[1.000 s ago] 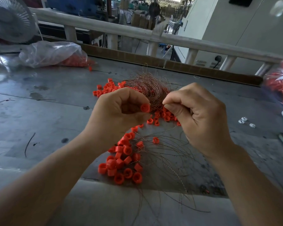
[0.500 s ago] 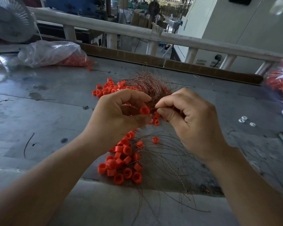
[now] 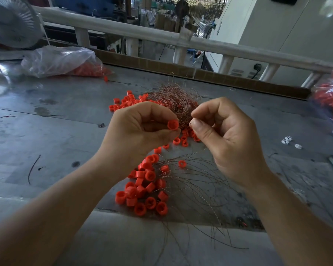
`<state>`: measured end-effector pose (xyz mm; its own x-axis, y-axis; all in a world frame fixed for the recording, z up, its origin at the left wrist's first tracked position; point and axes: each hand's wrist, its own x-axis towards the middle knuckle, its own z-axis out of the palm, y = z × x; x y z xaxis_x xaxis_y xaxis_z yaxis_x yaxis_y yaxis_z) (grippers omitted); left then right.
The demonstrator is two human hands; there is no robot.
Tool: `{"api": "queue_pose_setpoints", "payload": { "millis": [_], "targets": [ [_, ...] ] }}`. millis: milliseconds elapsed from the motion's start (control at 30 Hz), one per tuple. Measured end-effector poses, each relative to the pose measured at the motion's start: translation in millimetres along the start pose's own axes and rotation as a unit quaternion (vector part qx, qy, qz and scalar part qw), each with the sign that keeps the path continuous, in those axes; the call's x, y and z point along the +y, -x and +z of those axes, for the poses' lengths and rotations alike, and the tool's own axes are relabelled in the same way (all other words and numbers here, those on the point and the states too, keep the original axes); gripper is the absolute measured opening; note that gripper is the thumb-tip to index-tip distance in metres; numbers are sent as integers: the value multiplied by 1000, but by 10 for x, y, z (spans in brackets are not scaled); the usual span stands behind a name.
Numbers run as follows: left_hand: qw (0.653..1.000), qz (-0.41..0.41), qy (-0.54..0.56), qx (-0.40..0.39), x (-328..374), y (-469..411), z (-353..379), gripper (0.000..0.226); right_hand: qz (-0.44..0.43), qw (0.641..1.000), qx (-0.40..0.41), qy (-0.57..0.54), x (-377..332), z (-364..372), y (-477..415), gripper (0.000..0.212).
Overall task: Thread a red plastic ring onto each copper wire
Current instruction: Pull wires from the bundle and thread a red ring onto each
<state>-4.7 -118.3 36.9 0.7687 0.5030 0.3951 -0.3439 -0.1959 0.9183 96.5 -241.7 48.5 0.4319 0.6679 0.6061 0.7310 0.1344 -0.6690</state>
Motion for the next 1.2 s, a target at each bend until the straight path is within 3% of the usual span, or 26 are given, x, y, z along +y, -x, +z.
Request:
{"api": "queue_pose_setpoints", "payload": {
  "millis": [433,600,1100,1200],
  "targets": [
    [1000,7,24,-2,-10,20,2,29,12,1000,-24,-2,-1,66,29,20],
    [995,-8,98,-36,-36,18,-47,35,20,1000,-4,-14,-5,37,17,18],
    [984,-26,158,-78,-60,15,-65,22,37,999,12,-9,-4,-18,12,15],
    [978,-47,185,-81,-52,10,-68,32,37,999,10,-10,-2,-28,10,14]
  ]
}}
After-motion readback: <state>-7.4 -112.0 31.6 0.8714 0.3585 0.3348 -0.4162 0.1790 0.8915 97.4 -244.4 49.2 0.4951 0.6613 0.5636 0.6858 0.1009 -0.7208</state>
